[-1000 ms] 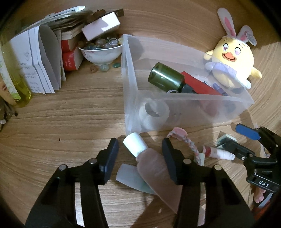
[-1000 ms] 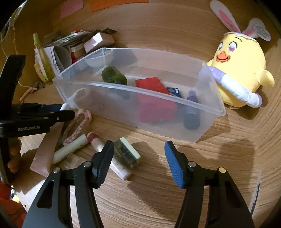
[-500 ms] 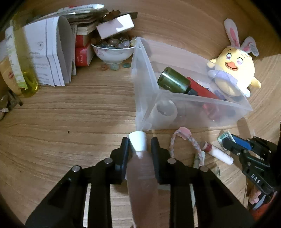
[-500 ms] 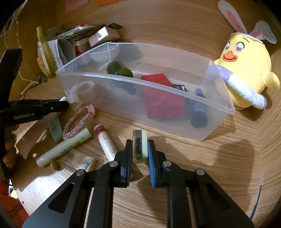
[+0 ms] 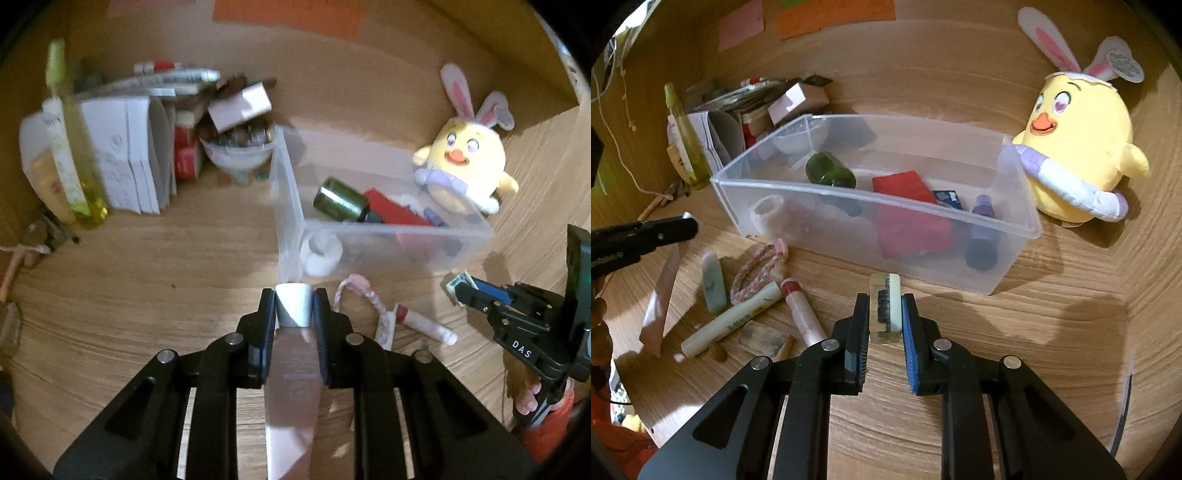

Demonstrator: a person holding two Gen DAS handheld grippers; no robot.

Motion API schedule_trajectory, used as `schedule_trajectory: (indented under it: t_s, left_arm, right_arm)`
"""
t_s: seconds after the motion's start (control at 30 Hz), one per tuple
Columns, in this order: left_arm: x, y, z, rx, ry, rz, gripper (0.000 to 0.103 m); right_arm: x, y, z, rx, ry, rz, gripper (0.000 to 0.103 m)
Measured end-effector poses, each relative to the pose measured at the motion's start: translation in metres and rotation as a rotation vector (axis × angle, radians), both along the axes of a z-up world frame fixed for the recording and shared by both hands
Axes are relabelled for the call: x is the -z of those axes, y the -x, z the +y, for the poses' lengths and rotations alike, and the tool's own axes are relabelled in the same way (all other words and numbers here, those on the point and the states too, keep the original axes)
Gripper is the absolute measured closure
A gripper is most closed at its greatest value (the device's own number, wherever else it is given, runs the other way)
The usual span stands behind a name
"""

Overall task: Organize objects
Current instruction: 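Lift the pink tube with the left tool while the right tool carries the small bottle over the box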

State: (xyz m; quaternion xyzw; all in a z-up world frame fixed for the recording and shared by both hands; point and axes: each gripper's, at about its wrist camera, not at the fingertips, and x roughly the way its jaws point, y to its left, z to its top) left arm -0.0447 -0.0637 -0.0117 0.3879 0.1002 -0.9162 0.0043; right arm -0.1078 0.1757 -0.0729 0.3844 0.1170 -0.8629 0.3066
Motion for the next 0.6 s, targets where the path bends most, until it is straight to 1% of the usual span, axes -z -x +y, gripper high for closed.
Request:
schedule_trajectory:
  t_s: [0.23, 0.6]
  left_arm:
    - [-0.026, -0.015, 0.001, 0.009, -0.018, 0.069, 0.083]
    - [-0.060, -0.045, 0.011, 0.033, 0.000, 0.171, 0.083]
  right_arm:
    - [-0.016, -0.003, 0.008, 0.024, 0.036, 0.028, 0.088]
    - [-0.054, -0.007, 0.031, 0.073, 0.098, 0.114, 0.088]
